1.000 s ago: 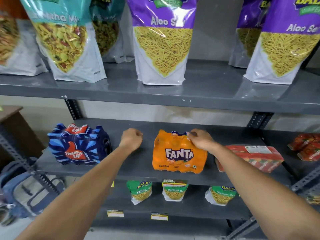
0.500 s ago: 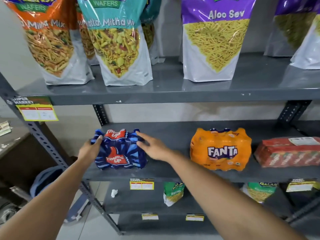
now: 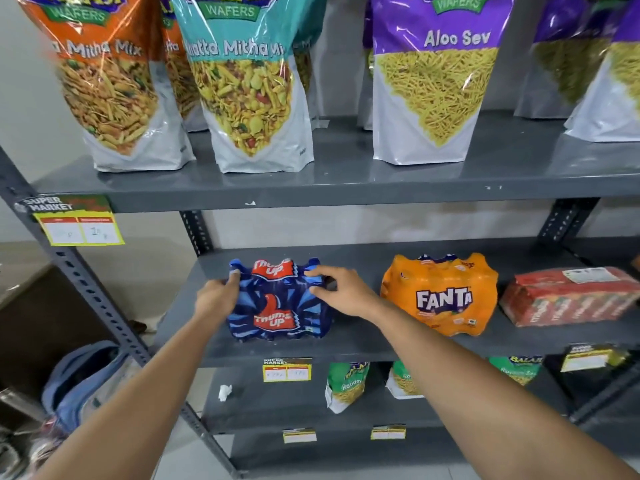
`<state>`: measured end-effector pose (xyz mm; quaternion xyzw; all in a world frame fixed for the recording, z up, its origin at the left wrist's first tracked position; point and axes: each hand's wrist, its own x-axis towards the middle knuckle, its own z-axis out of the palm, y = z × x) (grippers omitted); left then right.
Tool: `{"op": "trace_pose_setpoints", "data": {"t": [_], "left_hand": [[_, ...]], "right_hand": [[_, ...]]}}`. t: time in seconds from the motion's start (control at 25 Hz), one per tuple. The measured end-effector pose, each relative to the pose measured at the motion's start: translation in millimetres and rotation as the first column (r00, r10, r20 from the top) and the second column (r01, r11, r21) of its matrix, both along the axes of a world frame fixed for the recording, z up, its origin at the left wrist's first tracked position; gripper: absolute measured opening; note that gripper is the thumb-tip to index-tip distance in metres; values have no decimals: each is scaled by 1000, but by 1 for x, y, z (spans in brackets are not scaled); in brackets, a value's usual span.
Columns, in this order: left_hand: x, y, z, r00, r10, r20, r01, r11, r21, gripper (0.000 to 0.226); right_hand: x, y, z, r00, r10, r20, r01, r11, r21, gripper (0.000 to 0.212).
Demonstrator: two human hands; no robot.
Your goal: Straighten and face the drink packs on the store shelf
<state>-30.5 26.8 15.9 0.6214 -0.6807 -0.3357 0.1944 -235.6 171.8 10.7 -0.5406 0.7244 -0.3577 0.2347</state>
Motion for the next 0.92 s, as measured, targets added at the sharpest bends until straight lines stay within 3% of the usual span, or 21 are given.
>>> {"op": "trace_pose_setpoints", "data": {"t": [0.12,0.64,0.76,0.84,0.92], "left_hand": [[-16,10,-3,999,-48,10,48,999,0,59],[-28,24,-3,999,-53,7,53,998,-21,62],[-26,30,-2,998,-58,-23,59,998,18,65],[-28,36,-1,996,-44,-74,48,998,44,64],[-25,47,4,979,44,-201,-60,995,-76,62]], "right_hand": [[-16,15,1,995,-43,95,42,999,12,34],[-21,25,-10,985,-106,138,107,994,2,39],[-13,32,-9,990,-97,99,94,995,30,46],[-7,40,-7,998,-68,-8,69,995,70,52],[-7,54,0,986,-56,-159,67,996,66,56]]}}
